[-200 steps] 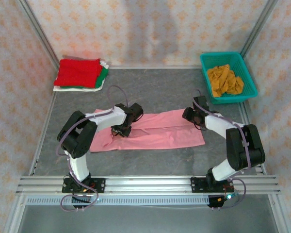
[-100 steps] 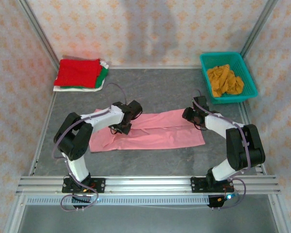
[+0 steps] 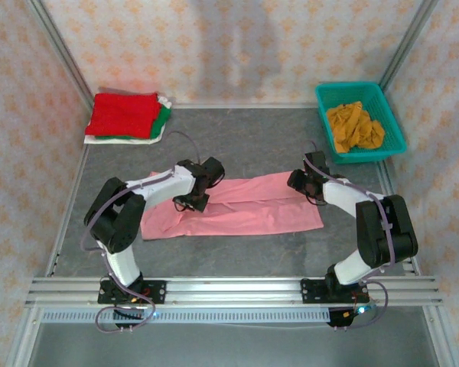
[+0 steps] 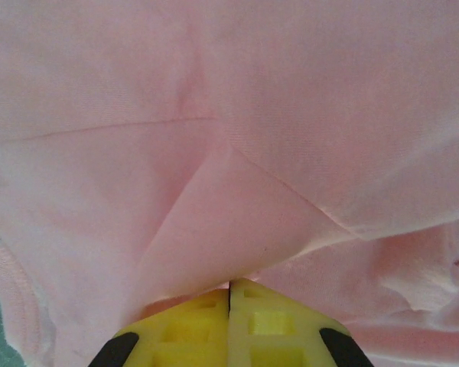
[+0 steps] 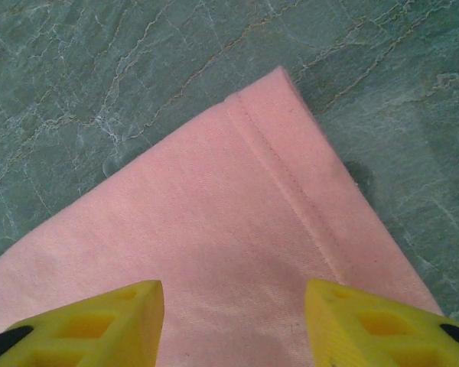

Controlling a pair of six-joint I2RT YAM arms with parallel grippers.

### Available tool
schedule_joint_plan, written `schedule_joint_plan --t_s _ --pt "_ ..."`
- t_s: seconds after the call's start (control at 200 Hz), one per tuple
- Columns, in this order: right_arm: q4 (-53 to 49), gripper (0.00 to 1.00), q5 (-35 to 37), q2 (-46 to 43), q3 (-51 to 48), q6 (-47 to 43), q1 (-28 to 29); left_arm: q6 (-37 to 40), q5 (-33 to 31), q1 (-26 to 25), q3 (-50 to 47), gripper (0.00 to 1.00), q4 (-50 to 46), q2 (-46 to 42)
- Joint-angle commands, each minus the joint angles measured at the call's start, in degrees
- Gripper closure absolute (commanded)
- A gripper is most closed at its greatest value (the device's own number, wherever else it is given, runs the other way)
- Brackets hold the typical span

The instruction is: Fold and stack the t-shirts

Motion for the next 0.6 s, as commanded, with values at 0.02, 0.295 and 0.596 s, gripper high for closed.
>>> schedule_joint_plan --t_s 0.02,0.295,0.596 --pt "0.0 0.49 0.7 0.4 0.3 0.6 -0.3 0.0 -0.2 0.3 -0.5 0.86 0.8 1.1" --pt "0.0 0.49 0.9 0.4 0.1 0.6 -0.2 -0.4 0.8 0.6 -1.4 0.62 3.2 1.8" --pt "-0.5 0.48 1.2 0.2 0.1 0.3 -0.2 -1.6 -0.9 1.3 -2.6 0.7 3.6 3.1"
